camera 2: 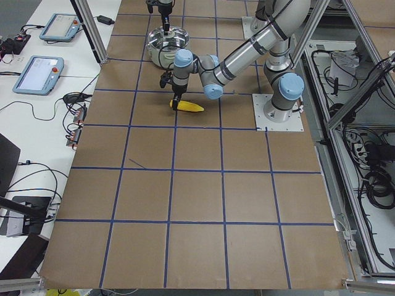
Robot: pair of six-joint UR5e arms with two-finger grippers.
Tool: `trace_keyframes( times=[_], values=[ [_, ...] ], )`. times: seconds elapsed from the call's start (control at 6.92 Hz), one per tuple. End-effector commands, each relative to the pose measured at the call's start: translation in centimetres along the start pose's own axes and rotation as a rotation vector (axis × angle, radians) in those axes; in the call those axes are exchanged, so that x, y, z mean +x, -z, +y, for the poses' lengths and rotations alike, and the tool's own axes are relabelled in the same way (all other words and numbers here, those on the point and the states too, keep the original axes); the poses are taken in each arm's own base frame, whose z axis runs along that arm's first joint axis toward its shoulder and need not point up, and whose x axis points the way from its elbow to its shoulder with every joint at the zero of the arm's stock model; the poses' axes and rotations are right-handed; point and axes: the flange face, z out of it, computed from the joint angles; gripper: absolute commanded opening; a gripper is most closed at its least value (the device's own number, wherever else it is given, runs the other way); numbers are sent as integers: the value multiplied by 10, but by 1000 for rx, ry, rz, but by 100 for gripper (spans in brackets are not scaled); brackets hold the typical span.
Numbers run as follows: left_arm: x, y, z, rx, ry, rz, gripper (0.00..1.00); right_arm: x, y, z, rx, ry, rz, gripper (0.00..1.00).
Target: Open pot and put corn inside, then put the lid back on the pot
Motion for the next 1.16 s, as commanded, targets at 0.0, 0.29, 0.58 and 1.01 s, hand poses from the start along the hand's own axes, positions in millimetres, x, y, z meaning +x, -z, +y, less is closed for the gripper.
trace_keyframes(
  times=[0.0,0.29,0.58,1.01],
  values=[
    [1,-2,1,-10,60,2,98,0,0,-1,-2,1,2,30],
    [1,-2,1,-10,79,2,98,0,0,-2,-2,7,-1,37],
    [1,-2,2,-10,100,2,98,0,0,0,-5,0,-4,89],
    [2,-2,3,-11,104,4,80,-1,1,4,-8,6,-1,90]
  ],
)
